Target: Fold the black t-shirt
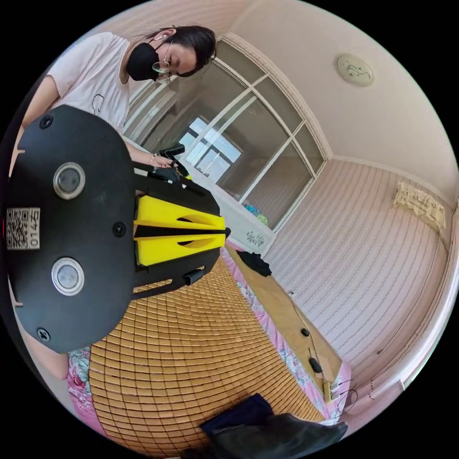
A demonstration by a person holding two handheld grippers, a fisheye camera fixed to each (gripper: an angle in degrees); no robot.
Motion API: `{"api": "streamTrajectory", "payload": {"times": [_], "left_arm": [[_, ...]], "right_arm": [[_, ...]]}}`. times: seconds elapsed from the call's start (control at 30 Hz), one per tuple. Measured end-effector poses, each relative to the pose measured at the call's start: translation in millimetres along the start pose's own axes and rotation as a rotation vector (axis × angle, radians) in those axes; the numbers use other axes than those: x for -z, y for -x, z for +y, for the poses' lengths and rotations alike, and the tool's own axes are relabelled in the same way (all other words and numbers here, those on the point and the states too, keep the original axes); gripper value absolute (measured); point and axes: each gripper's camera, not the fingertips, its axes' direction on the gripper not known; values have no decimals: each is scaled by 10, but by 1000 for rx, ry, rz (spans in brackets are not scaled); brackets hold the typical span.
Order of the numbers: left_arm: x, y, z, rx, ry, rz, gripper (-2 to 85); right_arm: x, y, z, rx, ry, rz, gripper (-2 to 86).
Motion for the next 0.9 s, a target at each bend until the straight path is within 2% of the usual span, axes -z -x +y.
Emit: {"api": "streamTrajectory", "payload": {"times": [0.2, 0.3, 0.53, 0.7, 0.77, 0.9], "left_arm": [[1001, -426, -181, -117, -228, -33, -10], [1372, -598, -117, -136, -258, -96, -10], [2263, -871, 220, -220, -501, 27, -10], [2221, -831, 60, -231, -473, -62, -10], [2030, -681, -31, -186, -430, -45, -10], [1084, -170, -321, -57, -219, -101, -10]], "right_arm": [[323, 1070, -315, 222, -44, -24, 6], [507, 1504, -318, 308, -67, -89, 6], [1133, 2368, -33, 521, -172, -134, 6], [1097, 2674, -140, 578, -152, -131, 6], [897, 2540, -297, 534, -97, -40, 6], [231, 1862, -639, 346, 82, 171, 6]]}}
